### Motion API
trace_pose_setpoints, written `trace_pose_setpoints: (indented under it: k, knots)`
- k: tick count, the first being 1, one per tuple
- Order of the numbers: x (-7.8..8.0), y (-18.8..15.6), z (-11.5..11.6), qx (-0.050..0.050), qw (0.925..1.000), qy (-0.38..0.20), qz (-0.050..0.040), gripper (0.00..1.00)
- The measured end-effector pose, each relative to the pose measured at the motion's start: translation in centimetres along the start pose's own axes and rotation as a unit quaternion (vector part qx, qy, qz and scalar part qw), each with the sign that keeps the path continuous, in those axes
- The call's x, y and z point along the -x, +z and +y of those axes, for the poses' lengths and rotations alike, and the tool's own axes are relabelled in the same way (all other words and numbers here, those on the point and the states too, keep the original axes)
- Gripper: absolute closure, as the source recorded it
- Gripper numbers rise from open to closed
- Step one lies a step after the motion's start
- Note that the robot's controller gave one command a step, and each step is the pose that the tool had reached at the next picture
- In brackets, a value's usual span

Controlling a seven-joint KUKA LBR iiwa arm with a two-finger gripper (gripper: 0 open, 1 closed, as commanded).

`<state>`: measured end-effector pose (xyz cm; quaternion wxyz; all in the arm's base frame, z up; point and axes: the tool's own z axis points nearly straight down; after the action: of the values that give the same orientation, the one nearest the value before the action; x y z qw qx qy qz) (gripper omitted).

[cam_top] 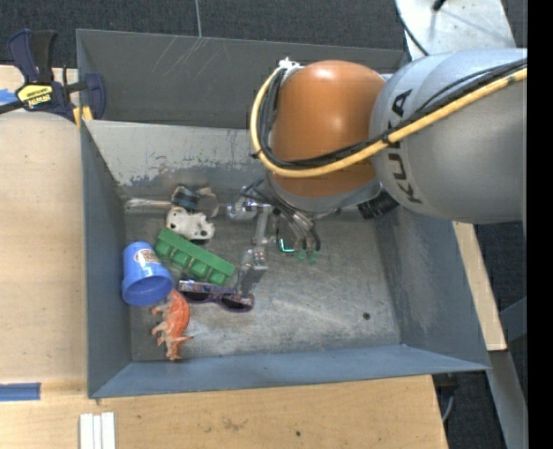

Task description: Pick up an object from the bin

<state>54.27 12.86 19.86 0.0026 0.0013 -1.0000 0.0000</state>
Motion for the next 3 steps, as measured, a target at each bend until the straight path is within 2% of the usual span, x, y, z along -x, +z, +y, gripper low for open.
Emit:
trace_pose_setpoints:
  k: [1,2,3]
  knots:
    - [0.2,-0.4,-0.1,0.001,1.0000,0.001,-0.0040,0.00]
    - [0.7,6.5,1.9,0.001,0.9999,0.012,-0.0062,0.00]
    - [0.2,9.6,2.8,0.000,0.9996,0.028,-0.0008,0.00]
